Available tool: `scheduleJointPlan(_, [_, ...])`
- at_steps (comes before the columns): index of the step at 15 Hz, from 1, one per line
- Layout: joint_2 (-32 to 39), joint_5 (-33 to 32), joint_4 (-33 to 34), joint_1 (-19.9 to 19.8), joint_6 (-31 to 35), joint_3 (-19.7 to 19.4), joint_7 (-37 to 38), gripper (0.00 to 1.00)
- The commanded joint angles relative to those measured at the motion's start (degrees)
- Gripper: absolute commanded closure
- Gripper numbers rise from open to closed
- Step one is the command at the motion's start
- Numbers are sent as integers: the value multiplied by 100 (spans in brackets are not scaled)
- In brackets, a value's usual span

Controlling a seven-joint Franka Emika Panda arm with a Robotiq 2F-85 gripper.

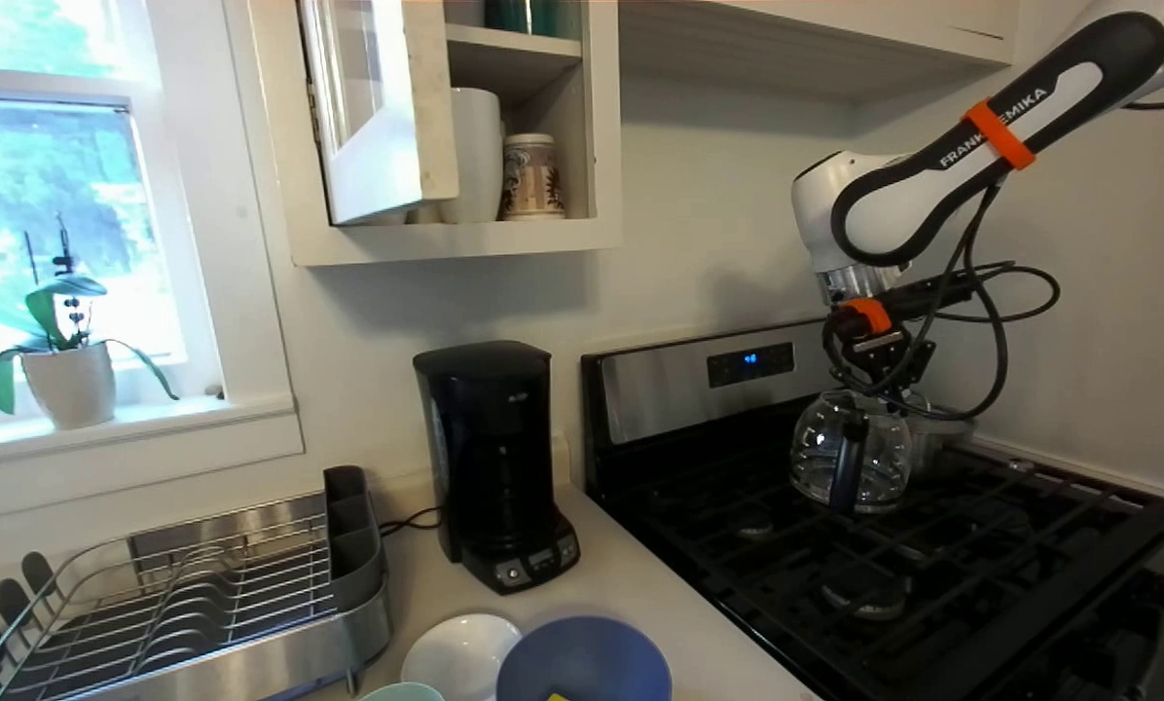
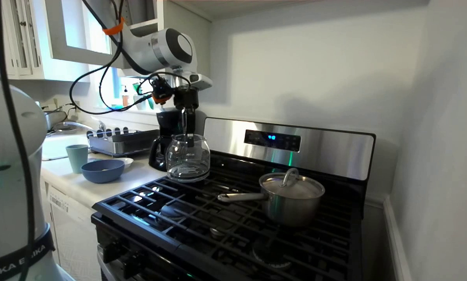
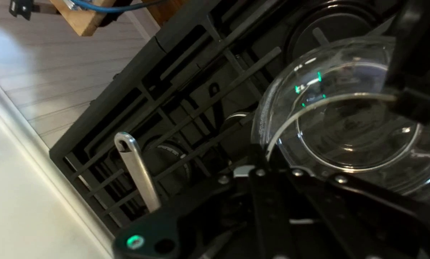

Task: Put the clear kettle on the counter

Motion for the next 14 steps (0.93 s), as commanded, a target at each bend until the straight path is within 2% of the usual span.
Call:
scheduleJointPlan(1, [939, 65, 882, 432, -80, 351, -409, 99])
scheduleJointPlan(6, [2345, -214, 2388, 1137, -271, 660, -970, 99])
scheduleJointPlan(11, [3500, -573, 3924, 1799, -545, 509, -1731, 99])
scheduleJointPlan(14, [3910, -809, 4524, 2185, -579, 444, -1837, 99])
